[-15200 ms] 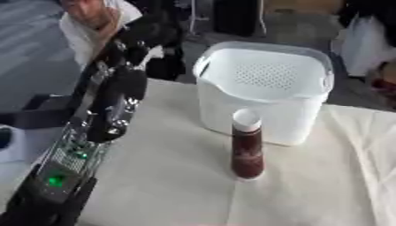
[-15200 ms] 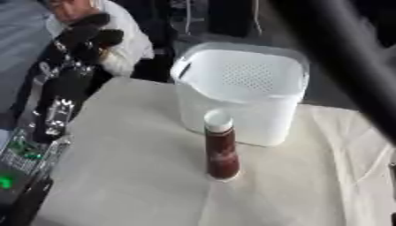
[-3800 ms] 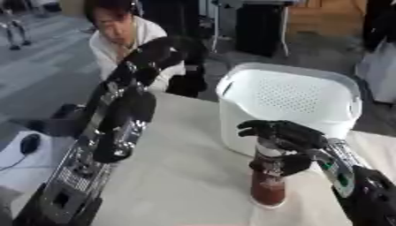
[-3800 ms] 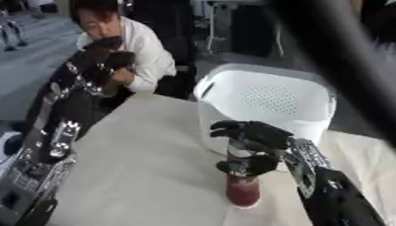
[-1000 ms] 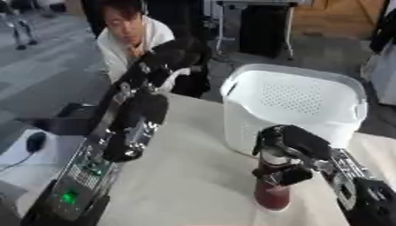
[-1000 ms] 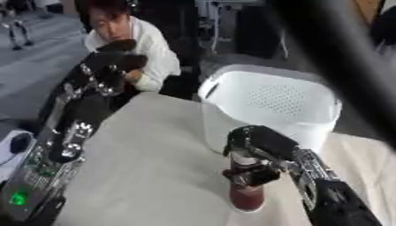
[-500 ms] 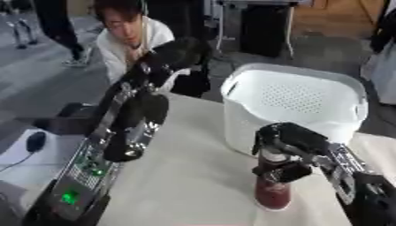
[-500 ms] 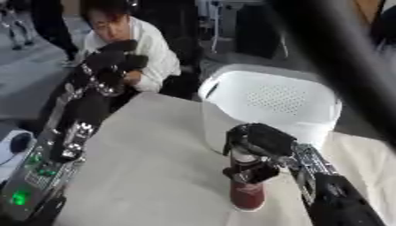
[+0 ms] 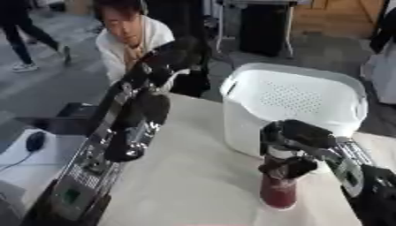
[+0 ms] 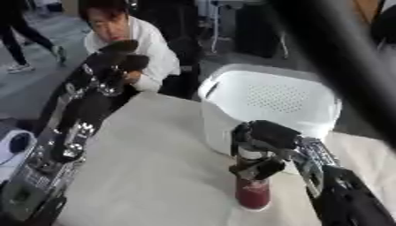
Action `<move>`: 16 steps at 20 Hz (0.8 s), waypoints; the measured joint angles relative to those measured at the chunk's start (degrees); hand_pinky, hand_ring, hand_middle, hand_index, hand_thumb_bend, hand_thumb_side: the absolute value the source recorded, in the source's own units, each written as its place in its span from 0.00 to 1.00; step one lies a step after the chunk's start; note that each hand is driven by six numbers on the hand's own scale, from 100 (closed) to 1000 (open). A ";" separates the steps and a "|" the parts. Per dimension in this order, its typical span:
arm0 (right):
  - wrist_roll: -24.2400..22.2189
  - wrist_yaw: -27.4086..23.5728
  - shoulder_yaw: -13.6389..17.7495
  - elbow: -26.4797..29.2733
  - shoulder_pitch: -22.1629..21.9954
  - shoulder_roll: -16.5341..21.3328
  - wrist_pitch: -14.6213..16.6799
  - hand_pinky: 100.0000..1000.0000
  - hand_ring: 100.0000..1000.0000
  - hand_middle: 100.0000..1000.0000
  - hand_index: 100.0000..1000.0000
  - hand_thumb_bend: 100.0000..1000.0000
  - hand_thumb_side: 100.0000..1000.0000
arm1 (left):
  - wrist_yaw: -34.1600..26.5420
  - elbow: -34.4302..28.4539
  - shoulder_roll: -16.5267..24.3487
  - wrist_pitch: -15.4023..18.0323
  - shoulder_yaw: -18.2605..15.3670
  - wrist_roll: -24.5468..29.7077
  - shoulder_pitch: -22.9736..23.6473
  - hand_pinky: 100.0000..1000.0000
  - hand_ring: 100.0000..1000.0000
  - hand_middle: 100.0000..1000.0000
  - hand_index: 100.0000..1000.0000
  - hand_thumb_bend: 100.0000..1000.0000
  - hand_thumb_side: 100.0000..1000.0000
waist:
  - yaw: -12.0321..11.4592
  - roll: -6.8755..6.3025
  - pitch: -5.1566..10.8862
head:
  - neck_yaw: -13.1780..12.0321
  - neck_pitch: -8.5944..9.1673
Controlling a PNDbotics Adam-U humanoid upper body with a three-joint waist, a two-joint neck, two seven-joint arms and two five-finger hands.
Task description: Pick up objects on the table and place them in the box.
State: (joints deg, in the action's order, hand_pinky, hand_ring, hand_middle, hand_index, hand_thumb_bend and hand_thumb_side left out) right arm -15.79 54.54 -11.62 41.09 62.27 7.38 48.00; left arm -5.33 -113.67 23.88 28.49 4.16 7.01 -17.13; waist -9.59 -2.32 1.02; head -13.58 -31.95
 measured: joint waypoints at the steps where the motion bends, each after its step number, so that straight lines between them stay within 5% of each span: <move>1: -0.58 -1.45 -0.05 0.27 0.31 0.26 -0.58 0.00 0.00 0.00 0.02 0.25 0.25 | 0.01 0.00 0.00 0.00 0.00 0.00 0.15 0.89 0.83 0.91 0.90 0.00 0.61 | 0.02 0.01 0.10 | -0.01 0.00; 16: -8.47 -20.30 2.11 1.47 5.98 3.67 -8.47 0.00 0.00 0.00 0.02 0.26 0.25 | 0.07 0.00 0.04 -0.03 0.00 0.01 0.88 0.89 0.83 0.91 0.90 0.00 0.61 | 0.75 0.15 0.72 | -0.60 0.01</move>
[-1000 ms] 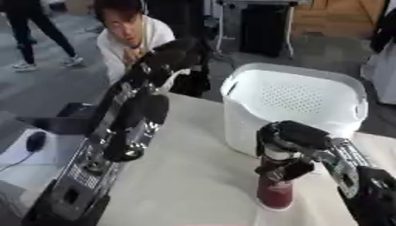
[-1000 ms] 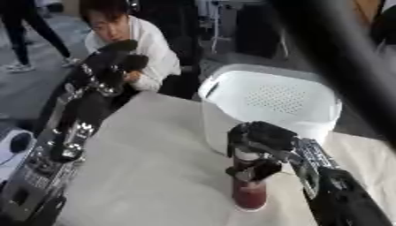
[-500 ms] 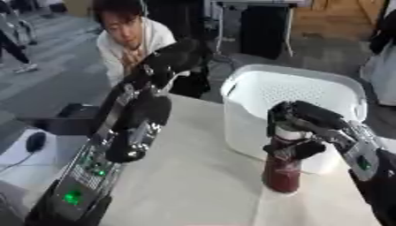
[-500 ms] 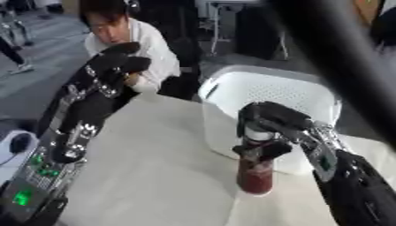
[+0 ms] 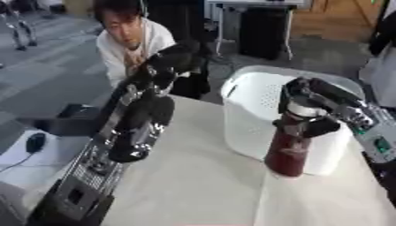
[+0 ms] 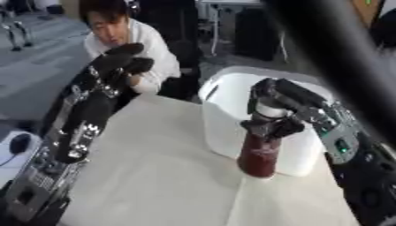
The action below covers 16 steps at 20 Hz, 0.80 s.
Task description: Pick up objects on the table and place them in the box.
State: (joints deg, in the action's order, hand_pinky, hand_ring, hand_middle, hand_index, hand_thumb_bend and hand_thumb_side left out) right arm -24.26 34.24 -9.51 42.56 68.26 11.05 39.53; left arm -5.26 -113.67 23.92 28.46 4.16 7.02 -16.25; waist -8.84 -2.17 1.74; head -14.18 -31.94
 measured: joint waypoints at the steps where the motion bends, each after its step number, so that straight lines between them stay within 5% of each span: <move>1: -0.35 -0.88 0.32 -0.01 0.45 0.13 -0.35 0.00 0.00 0.00 0.02 0.26 0.25 | 0.01 0.00 0.01 0.00 0.00 0.00 0.01 0.89 0.83 0.91 0.90 0.00 0.61 | 0.10 0.02 0.05 | -0.07 0.00; 9: -1.58 -4.40 2.82 -0.95 3.35 1.08 -1.58 0.00 0.00 0.00 0.02 0.26 0.25 | 0.19 0.00 0.02 -0.04 -0.01 -0.04 0.04 0.89 0.83 0.91 0.90 0.00 0.61 | 0.32 0.02 0.15 | -0.44 0.24; 16: -1.27 -4.58 4.72 -2.54 4.92 1.13 -1.27 0.00 0.00 0.00 0.02 0.27 0.25 | 0.20 0.00 0.02 -0.32 0.00 0.24 0.05 0.89 0.83 0.91 0.90 0.00 0.61 | 0.17 0.24 0.17 | -0.44 2.64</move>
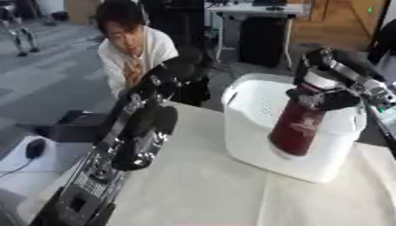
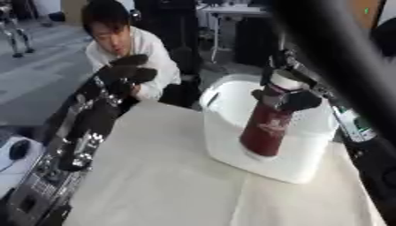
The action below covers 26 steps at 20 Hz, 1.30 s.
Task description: Pick up objects on the table and place them in the box.
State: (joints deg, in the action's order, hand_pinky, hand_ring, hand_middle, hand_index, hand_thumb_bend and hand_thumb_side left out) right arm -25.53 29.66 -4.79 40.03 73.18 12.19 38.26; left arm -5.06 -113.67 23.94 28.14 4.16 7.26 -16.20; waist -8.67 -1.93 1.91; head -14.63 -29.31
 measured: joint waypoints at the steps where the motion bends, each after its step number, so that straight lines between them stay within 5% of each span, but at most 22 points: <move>1: 0.22 0.36 0.36 -0.29 0.18 0.02 0.22 0.00 0.00 0.00 0.02 0.27 0.24 | 0.00 0.00 0.00 -0.06 0.00 0.06 0.00 0.89 0.83 0.91 0.90 0.00 0.61 | -0.15 0.01 -0.01 | 0.00 0.25; 26: 16.03 25.51 6.61 -5.15 6.32 0.44 12.21 0.00 0.00 0.00 0.01 0.31 0.19 | -0.49 0.00 -0.62 -0.90 0.03 1.00 -2.94 0.89 0.83 0.91 0.90 0.00 0.61 | -2.07 1.41 -3.01 | 0.53 3.30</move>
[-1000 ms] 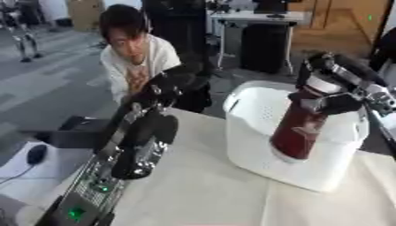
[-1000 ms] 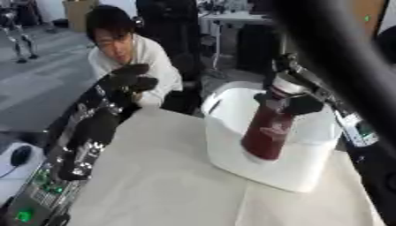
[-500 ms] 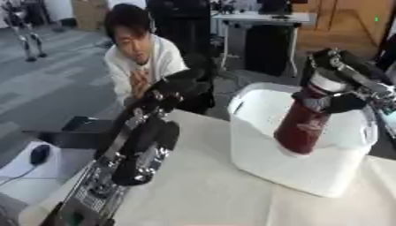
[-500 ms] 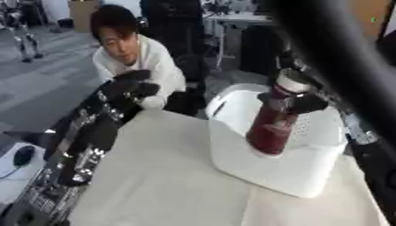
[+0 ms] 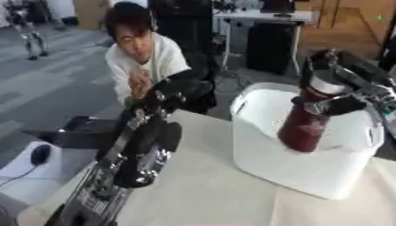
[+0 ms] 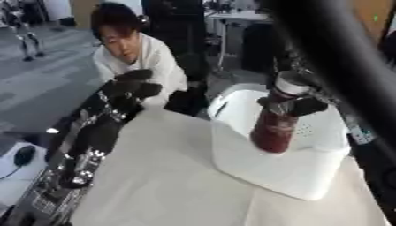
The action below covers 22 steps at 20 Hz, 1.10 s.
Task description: Pick up objects on the table and place them in the box.
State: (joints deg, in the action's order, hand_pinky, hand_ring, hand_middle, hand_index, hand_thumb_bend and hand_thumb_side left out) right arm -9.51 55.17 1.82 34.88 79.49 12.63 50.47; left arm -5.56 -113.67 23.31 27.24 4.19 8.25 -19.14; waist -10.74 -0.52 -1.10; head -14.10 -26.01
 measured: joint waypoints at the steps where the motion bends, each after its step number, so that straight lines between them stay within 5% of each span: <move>1: 1.67 1.25 0.26 0.01 0.00 0.00 -0.28 0.00 0.00 0.00 0.01 0.31 0.19 | -0.04 0.00 -0.01 0.00 0.01 0.01 -0.19 0.89 0.83 0.91 0.90 0.00 0.61 | -0.04 0.01 -0.13 | 0.01 0.09; 14: 25.66 17.33 1.33 -0.12 0.02 0.01 -8.25 0.00 0.00 0.00 0.00 0.32 0.17 | -0.25 0.00 -0.27 -0.02 0.01 0.04 -0.42 0.89 0.83 0.91 0.90 0.00 0.61 | -0.30 0.15 -0.54 | 0.02 0.21; 22: 35.45 28.34 2.24 -1.78 -0.01 0.19 -13.49 0.00 0.00 0.00 0.01 0.33 0.17 | -0.26 0.00 -0.43 -0.01 0.01 0.03 -0.84 0.89 0.83 0.91 0.90 0.00 0.61 | -0.67 0.23 -0.75 | 0.00 0.96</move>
State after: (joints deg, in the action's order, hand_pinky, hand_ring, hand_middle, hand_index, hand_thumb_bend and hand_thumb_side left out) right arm 25.94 83.50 4.06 33.09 79.48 12.82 36.98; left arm -5.82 -113.67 22.88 27.23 4.20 8.29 -19.98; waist -11.41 -0.29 -1.85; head -14.10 -25.05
